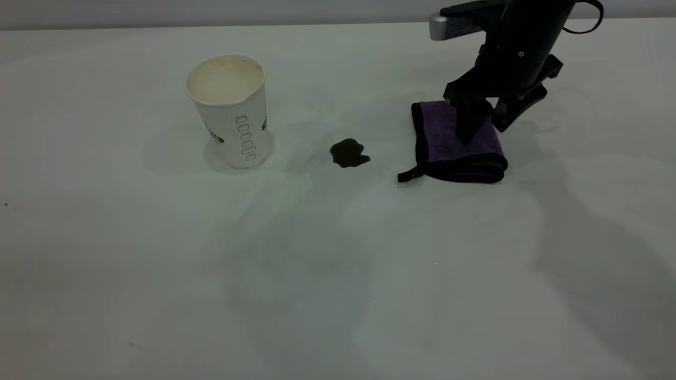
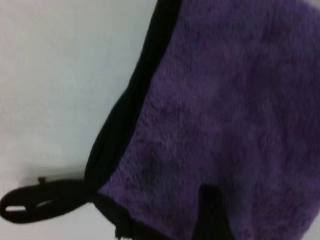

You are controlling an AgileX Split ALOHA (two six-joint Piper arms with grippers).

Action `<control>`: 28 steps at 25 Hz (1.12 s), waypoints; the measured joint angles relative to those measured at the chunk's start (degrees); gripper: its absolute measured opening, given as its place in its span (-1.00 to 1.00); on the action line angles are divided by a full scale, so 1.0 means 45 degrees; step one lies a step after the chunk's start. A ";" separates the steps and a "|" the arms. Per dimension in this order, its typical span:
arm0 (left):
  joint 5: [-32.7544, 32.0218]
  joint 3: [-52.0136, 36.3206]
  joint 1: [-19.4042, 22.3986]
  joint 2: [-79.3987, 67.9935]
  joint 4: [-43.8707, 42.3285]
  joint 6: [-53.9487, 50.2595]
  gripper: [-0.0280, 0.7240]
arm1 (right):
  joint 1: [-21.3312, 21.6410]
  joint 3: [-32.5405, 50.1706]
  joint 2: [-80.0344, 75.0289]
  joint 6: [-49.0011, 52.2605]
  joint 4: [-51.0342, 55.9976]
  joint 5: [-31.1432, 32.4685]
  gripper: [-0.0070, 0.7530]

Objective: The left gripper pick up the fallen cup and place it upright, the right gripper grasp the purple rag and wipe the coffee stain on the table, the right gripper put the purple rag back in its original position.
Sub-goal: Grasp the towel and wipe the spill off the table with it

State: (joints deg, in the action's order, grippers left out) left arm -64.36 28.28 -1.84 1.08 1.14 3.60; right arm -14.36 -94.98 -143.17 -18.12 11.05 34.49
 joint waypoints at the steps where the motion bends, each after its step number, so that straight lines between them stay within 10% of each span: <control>1: 0.0000 0.0000 0.0000 0.0000 0.0000 0.0000 0.32 | -0.0011 -0.0031 -0.0006 -0.0089 0.0000 -0.0195 0.56; 14: 0.0000 0.0000 0.0000 0.0000 0.0010 0.0011 0.32 | -0.0130 -0.0285 -0.0807 -0.0339 -0.0035 -0.1091 0.53; 22: 0.0000 0.0000 0.0000 0.0000 0.0010 0.0011 0.32 | -0.1105 -0.0310 -0.0893 -0.0898 0.0414 -0.1882 -0.73; 28: 0.0000 0.0000 0.0000 0.0000 0.0010 0.0011 0.32 | -0.2368 -0.0321 -0.1097 -0.1400 0.0935 -0.3435 -0.79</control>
State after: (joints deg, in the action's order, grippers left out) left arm -64.36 28.28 -1.84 1.08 1.19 3.65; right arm -25.01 -96.42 -148.10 -24.42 15.26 19.03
